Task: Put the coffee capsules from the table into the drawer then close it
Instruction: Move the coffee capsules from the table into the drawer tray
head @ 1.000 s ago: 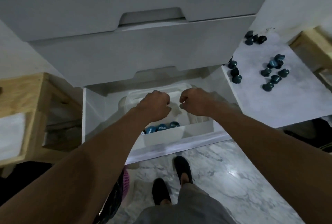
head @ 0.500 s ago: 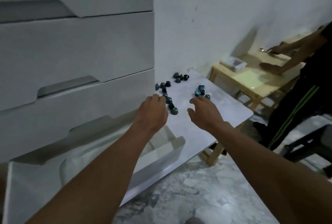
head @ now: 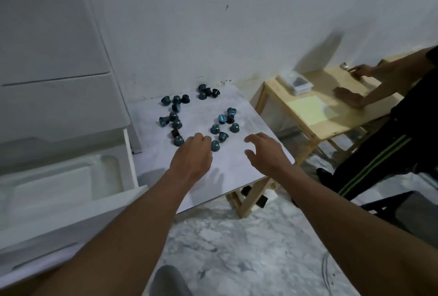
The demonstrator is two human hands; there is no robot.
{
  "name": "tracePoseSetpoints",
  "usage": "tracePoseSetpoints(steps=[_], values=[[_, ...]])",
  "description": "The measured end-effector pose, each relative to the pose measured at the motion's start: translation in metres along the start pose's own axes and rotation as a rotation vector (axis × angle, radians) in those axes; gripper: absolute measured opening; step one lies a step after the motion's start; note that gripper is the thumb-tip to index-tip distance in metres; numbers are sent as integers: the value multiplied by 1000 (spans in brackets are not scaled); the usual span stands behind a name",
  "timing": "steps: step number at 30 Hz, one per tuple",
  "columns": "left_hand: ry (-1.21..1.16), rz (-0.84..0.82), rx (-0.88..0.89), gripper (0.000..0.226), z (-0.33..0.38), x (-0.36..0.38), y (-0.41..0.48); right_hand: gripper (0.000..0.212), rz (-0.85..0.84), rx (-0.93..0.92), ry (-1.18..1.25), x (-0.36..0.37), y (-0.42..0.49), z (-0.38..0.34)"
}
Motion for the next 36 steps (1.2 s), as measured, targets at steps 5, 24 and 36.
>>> tracePoseSetpoints(steps=[5, 24, 36], values=[[6, -68, -86, 19, -8, 33, 31, 37, -83, -113, 26, 13, 53, 3], [-209, -324, -328, 16, -68, 137, 132, 24, -533, -339, -93, 115, 208, -8], [-525, 290, -827, 31, -19, 85, 105, 7, -420, -543, -47, 45, 200, -1]])
Point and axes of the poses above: each hand's wrist, its own y-axis towards the middle knuckle, its own x-axis out of the palm, z = x × y, the point moved 4 cm from there along y, towards the middle knuckle, and after that the axes turned 11 degrees about x, right-handed, at the moved point
